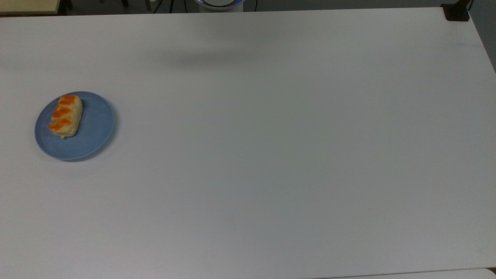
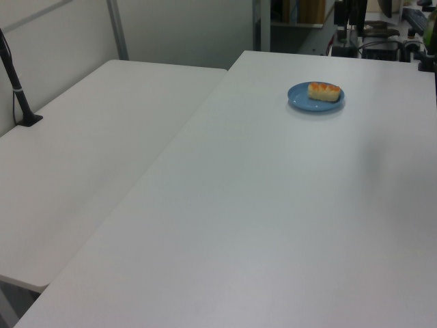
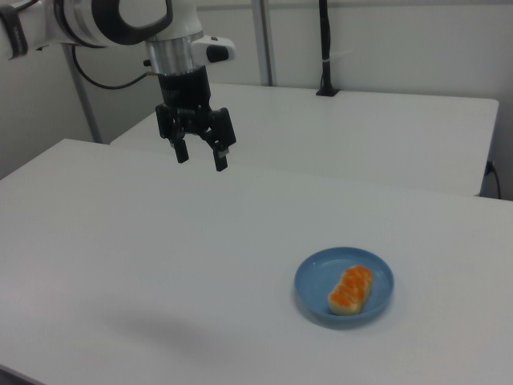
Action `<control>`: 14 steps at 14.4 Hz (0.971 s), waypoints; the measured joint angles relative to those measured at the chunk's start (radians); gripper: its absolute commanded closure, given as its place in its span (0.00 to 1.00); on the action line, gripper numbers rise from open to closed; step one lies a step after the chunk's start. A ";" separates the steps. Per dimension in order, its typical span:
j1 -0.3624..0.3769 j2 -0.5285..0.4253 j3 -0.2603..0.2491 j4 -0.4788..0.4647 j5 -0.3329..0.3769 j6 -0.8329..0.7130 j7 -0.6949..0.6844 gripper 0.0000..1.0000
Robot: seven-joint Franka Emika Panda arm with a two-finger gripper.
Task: Put the bread on the table
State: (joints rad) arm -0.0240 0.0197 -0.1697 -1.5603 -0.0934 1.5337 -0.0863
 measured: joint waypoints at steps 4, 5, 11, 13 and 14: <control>-0.001 0.006 -0.002 0.000 0.000 0.016 0.000 0.00; -0.001 0.008 -0.003 0.000 0.001 0.017 0.000 0.00; -0.001 0.010 -0.003 0.000 0.006 0.017 0.000 0.00; -0.002 0.013 -0.008 0.000 0.015 0.023 0.000 0.00; -0.002 0.018 -0.019 -0.001 0.029 0.049 0.000 0.00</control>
State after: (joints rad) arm -0.0258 0.0378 -0.1884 -1.5614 -0.0642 1.5826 -0.0862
